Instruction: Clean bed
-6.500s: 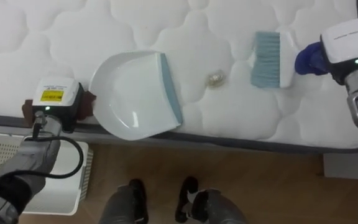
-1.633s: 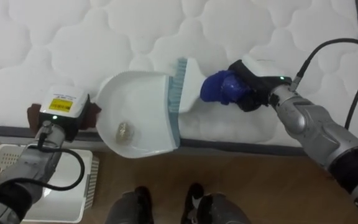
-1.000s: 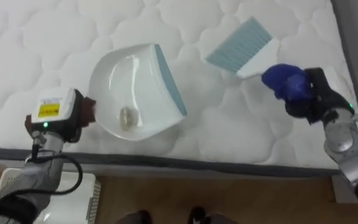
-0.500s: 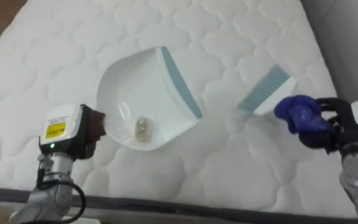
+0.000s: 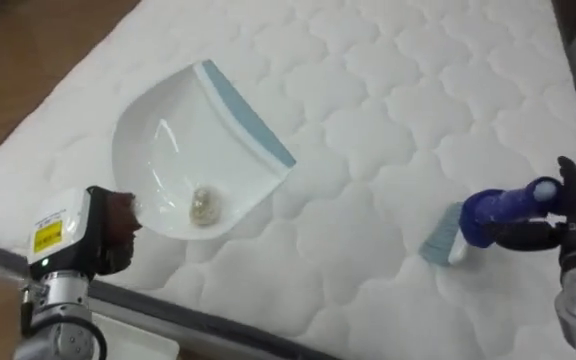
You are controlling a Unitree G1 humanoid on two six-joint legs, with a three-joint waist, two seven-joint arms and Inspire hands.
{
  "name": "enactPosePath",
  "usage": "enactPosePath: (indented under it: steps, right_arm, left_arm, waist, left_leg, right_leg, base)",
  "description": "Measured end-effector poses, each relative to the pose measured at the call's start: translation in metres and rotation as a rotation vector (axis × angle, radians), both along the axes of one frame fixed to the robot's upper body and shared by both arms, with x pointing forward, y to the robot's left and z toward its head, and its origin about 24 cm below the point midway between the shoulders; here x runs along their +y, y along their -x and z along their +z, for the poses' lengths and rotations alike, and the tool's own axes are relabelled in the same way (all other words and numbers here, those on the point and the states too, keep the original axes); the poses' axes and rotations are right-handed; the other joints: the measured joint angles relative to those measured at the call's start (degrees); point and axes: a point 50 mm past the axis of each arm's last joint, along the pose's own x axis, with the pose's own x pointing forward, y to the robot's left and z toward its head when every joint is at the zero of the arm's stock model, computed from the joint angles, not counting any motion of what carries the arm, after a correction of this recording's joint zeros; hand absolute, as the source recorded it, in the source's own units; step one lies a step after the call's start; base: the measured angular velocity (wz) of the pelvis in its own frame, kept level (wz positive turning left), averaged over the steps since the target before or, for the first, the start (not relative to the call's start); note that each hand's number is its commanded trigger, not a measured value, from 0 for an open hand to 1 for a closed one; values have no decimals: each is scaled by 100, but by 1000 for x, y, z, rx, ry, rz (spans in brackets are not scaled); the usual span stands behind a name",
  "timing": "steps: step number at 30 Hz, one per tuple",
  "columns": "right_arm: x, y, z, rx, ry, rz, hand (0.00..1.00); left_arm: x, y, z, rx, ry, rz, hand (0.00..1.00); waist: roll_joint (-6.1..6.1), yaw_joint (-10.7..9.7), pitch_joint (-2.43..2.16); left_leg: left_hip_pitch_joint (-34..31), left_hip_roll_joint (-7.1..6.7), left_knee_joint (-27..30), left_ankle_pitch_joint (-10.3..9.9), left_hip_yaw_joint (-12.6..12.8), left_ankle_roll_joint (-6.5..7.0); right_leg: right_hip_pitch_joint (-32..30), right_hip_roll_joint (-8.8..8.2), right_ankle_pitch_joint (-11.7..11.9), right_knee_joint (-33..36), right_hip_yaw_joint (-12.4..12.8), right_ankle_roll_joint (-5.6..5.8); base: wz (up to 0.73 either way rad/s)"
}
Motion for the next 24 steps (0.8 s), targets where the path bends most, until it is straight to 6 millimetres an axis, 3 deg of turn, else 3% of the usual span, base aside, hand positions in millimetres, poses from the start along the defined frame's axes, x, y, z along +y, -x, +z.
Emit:
enactPosePath:
  steps: [1,2,3,4,5,6,7,8,9,10,11,12,13,14,16,17,19,22,23,24]
  right_arm:
    - [0,3,-2,6,-9,-7,0]
    - [1,4,-4,4,-24,-20,0]
    - [1,4,-5,1,-27,-27,0]
    - [1,5,-6,-12,-44,-43,0]
    - [1,5,-6,-24,-54,-51,0]
    - [1,6,-5,-49,-57,-64,0]
    - [1,5,-2,-71,-58,-74,0]
    - [2,5,-3,-72,-64,-77,0]
    - [9,6,-7,-72,-88,-76,0]
    - [15,7,-11,-70,-110,-75,0]
    - [17,7,-12,-70,-122,-77,0]
    - [19,7,-13,-69,-138,-85,0]
    - [22,9,-16,-62,-147,-88,0]
    - [23,9,-17,-59,-140,-82,0]
    - [23,9,-17,-57,-134,-79,0]
    - [24,10,-18,-53,-133,-81,0]
    - [26,10,-19,-51,-131,-73,0]
    - [30,8,-20,-50,-128,-62,0]
    - [30,8,-20,-50,-128,-61,0]
    - [30,8,-19,-52,-127,-61,0]
  left_arm:
    - [-3,0,0,-1,18,-1,100]
    - [-4,-1,-1,-2,30,1,100]
    - [-5,-1,-1,-4,32,1,100]
    - [-5,-1,-1,-7,35,0,100]
    - [-6,-2,0,-11,39,0,100]
    - [-7,-5,2,-25,51,0,100]
    - [-9,-8,3,-39,68,3,100]
    - [-9,-8,3,-41,72,6,100]
    - [-8,-8,3,-42,76,12,100]
    - [-8,-9,4,-49,95,16,100]
    - [-9,-9,4,-51,111,17,100]
    - [-13,-11,3,-50,136,10,100]
    - [-16,-10,2,-40,135,-1,100]
    - [-19,-10,1,-34,136,-14,100]
    - [-22,-11,0,-29,139,-27,100]
    - [-23,-11,-1,-25,141,-30,100]
    - [-22,-11,-1,-26,141,-27,100]
    - [-23,-12,0,-33,141,-33,100]
    - [-23,-12,1,-35,142,-36,100]
    - [-23,-12,1,-35,143,-37,100]
  waist:
    - [-1,-10,1]
    - [-5,-28,4]
    - [-3,-39,6]
    - [-7,-102,7]
    - [-5,-135,15]
    - [-17,-176,22]
    - [3,-186,35]
    - [7,-152,37]
    - [63,-143,33]
    - [118,-285,58]
    - [167,-317,73]
    - [248,-420,120]
    - [246,-467,123]
    - [252,-532,119]
    - [263,-492,111]
    - [289,-405,95]
    - [316,-262,66]
    - [325,-286,45]
    - [308,-281,37]
    - [268,-259,24]
  left_leg:
    - [-62,40,11,89,286,49]
    - [-60,117,-27,200,735,116]
    - [-61,156,-48,257,959,161]
    - [-58,254,-129,369,1430,253]
    - [-69,277,-181,436,1628,292]
    - [-131,290,-285,562,2034,349]
    - [-314,436,164,414,2355,377]
    - [-336,573,552,202,2492,371]
    - [-202,813,1061,-163,2629,222]
    - [-71,1048,1368,-457,2685,101]
    - [-40,1134,1442,-576,2693,71]
    - [-68,1150,1344,-697,2700,93]
    - [-73,998,1193,-717,2577,133]
    - [-56,808,998,-675,2443,252]
    - [-21,586,724,-559,2347,385]
    - [-7,528,654,-525,2313,402]
    - [-13,446,586,-493,2328,431]
    - [-27,364,578,-499,2526,558]
    - [-24,324,583,-521,2546,594]
    - [-9,202,591,-545,2442,650]
  right_leg:
    - [74,-6,-4,-31,-166,-6]
    - [156,-9,-5,-51,-220,-8]
    - [200,-8,-5,-58,-231,-9]
    - [261,-16,-12,-81,-240,-18]
    - [287,-44,-13,-108,-308,-20]
    - [280,-111,-57,-198,-672,-71]
    - [271,-190,-145,-201,-1332,-46]
    - [312,-214,-165,-197,-1625,-22]
    - [441,-191,-207,-227,-1982,5]
    - [558,-146,-252,-195,-2381,63]
    - [590,-141,-291,-123,-2537,85]
    - [618,-181,-347,132,-2656,138]
    - [559,-281,-441,375,-2488,193]
    - [446,-376,-489,528,-1979,207]
    - [219,-519,-522,897,-1426,195]
    - [98,-616,-521,1135,-1302,197]
    - [15,-768,-524,1459,-1328,202]
    - [-192,-1141,-522,2329,-1306,205]
    - [-290,-1266,-506,2633,-1236,223]
    - [-543,-1454,-407,3235,-979,245]
  base:
    - [124]
    - [125]
    - [131]
    - [105]
    - [135]
    - [128]
    - [113]
    - [75]
    - [77]
    - [94]
    - [115]
    - [103]
    - [112]
    - [88]
    - [63]
    - [37]
    - [31]
    - [64]
    - [74]
    - [58]
